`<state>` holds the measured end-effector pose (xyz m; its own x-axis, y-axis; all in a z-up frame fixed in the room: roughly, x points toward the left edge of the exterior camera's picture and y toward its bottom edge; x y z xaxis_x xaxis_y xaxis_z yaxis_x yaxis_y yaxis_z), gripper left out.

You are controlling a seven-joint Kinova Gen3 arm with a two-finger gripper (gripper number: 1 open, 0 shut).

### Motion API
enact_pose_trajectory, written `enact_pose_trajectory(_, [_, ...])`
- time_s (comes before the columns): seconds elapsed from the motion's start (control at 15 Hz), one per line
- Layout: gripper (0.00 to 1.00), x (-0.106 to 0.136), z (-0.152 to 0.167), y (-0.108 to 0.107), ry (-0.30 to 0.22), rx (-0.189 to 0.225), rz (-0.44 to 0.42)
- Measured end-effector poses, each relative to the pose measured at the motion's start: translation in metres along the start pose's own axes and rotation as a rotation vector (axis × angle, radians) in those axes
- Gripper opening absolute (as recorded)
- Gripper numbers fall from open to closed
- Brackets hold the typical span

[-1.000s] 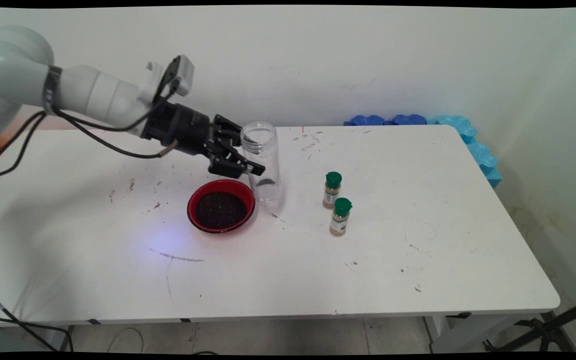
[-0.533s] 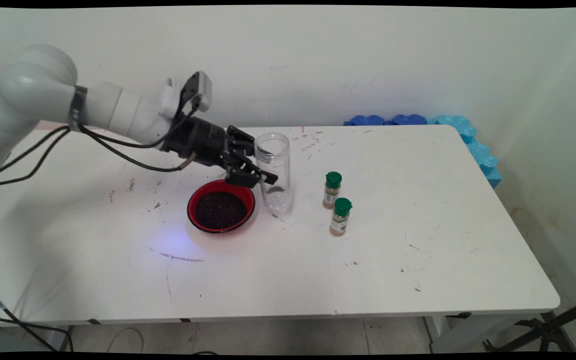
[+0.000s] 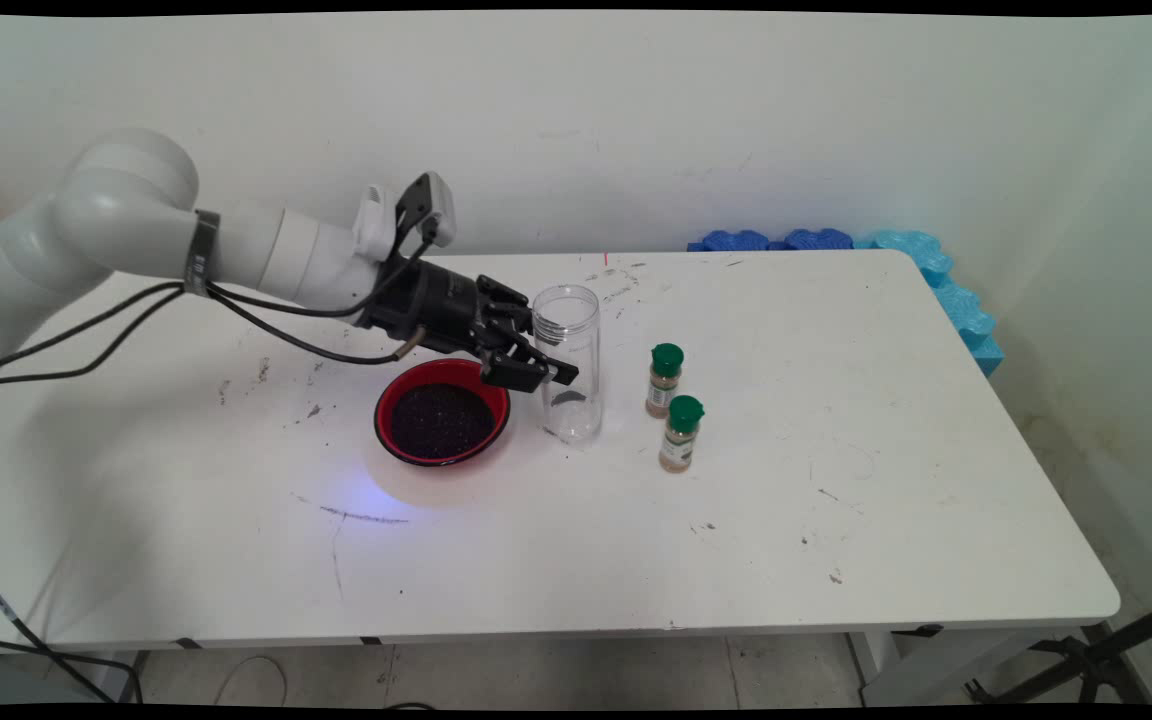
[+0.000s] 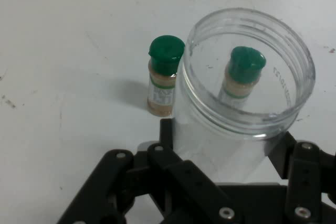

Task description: Place the picked object on the table

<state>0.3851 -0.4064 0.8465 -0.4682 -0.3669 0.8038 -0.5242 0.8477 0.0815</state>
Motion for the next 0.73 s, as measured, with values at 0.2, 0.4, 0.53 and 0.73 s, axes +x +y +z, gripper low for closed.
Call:
enact_pose_trajectory(0.2, [0.0,-0.006,0.009,0.0,0.002,0.006,-0.018])
enact_pose_trajectory(0.4, [0.0,-0.009,0.017,0.0,0.005,0.012,-0.034])
enact_pose_trajectory(0.53, [0.0,-0.011,0.021,0.0,0.007,0.017,-0.045])
enact_pose_trajectory(0.73, [1.0,-0.011,0.024,0.001,0.012,0.021,-0.052])
